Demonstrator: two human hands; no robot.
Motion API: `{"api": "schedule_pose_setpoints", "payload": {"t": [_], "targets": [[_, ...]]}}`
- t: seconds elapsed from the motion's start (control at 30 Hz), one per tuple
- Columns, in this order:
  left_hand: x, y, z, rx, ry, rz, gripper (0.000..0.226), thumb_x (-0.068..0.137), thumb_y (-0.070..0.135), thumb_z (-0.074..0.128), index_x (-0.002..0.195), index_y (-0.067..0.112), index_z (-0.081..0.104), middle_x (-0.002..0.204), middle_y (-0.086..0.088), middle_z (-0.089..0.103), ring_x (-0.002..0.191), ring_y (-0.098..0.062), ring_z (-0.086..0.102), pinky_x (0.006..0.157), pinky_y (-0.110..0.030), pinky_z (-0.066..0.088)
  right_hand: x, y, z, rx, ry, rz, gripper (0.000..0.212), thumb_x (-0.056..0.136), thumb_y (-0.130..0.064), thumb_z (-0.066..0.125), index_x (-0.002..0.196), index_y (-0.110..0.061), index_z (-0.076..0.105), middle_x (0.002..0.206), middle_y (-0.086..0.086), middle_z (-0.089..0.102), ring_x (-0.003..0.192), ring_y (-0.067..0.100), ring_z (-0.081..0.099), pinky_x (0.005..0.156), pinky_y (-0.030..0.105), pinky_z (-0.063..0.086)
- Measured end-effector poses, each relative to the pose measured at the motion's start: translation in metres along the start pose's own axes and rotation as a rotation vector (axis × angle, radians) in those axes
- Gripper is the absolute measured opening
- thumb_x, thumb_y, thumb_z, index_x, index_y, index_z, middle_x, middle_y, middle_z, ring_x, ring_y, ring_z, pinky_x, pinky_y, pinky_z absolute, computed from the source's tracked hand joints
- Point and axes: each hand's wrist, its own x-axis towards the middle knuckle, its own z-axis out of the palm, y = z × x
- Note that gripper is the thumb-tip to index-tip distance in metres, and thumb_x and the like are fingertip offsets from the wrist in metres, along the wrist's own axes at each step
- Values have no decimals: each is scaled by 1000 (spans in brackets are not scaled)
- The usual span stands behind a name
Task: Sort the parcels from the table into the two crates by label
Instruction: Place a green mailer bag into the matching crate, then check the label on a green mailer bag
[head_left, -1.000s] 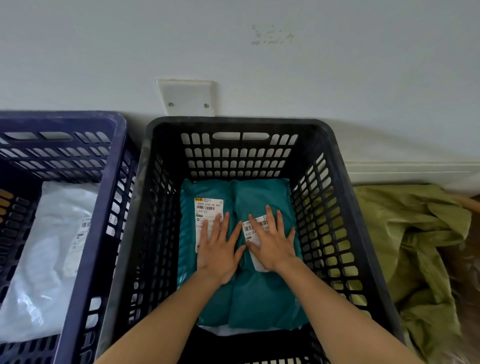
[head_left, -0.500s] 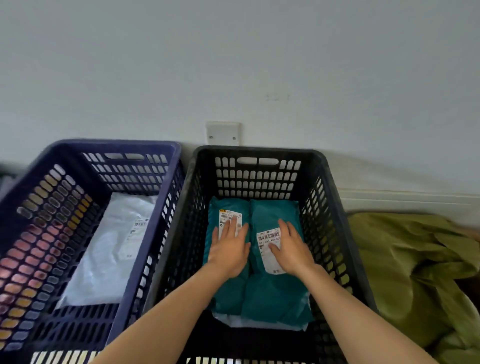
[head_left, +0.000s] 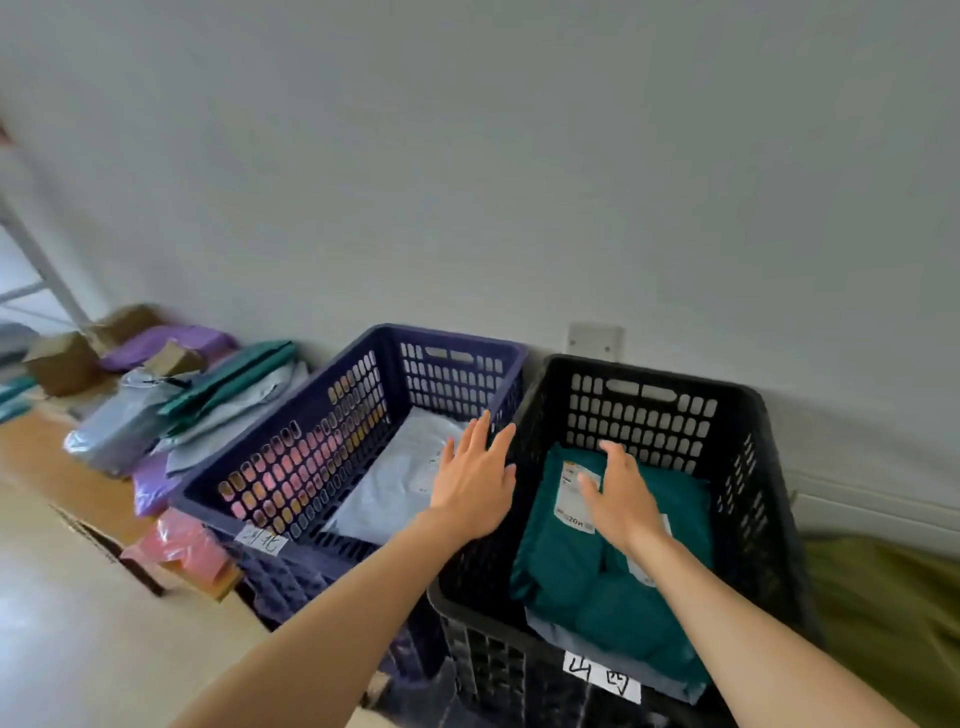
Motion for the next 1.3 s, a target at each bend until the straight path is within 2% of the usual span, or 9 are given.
{"api": "schedule_pose_setpoints", "payload": {"t": [0.3, 0.53, 0.67, 0.87, 1.07, 1.2, 1.3], "targets": [[-64, -84, -73, 55, 143, -253, 54, 103, 31, 33, 152, 25, 14, 161, -7, 2, 149, -25, 2, 121, -45, 6, -8, -111, 37, 42, -42, -275, 54, 99, -27, 46, 148, -15, 26, 152, 7, 32, 135, 24, 39, 106, 39, 37], [-104, -157, -113, 49, 244, -423, 52, 101, 30, 38, 151, 25, 21, 161, -7, 9, 145, -30, 18, 117, -44, 19, -10, -195, 93, 71, -115, -428, 51, 100, -24, 45, 146, -13, 28, 150, 8, 35, 133, 23, 41, 103, 34, 38], [-125, -214, -122, 32, 271, -503, 51, 101, 29, 38, 150, 27, 23, 160, -7, 11, 145, -30, 19, 116, -43, 20, -11, -240, 136, 46, -137, -500, 50, 100, -24, 47, 145, -12, 29, 148, 8, 36, 130, 23, 45, 100, 34, 42], [-142, -321, -130, 54, 278, -539, 52, 100, 31, 39, 150, 26, 24, 159, -7, 18, 144, -28, 24, 114, -42, 27, -12, -311, 206, 43, -154, -530, 48, 100, -25, 46, 144, -14, 30, 146, 6, 38, 124, 21, 50, 93, 29, 43], [-141, -422, -142, 37, 264, -502, 53, 100, 32, 41, 150, 23, 25, 157, -6, 23, 142, -25, 27, 112, -39, 32, -2, -377, 275, 97, -132, -482, 47, 98, -23, 48, 142, -13, 33, 144, 7, 38, 122, 24, 50, 96, 37, 47], [-140, -474, -144, -10, 229, -489, 54, 100, 29, 43, 150, 24, 25, 157, -8, 23, 140, -28, 31, 108, -40, 38, -1, -408, 323, 160, -142, -421, 48, 98, -20, 51, 142, -11, 34, 146, 10, 39, 129, 25, 45, 102, 37, 44], [-138, -509, -143, -55, 229, -481, 52, 99, 24, 43, 149, 25, 29, 153, -5, 28, 134, -28, 38, 104, -40, 41, 5, -423, 355, 143, -139, -399, 47, 97, -19, 52, 141, -10, 36, 145, 11, 41, 129, 25, 45, 100, 35, 44]]}}
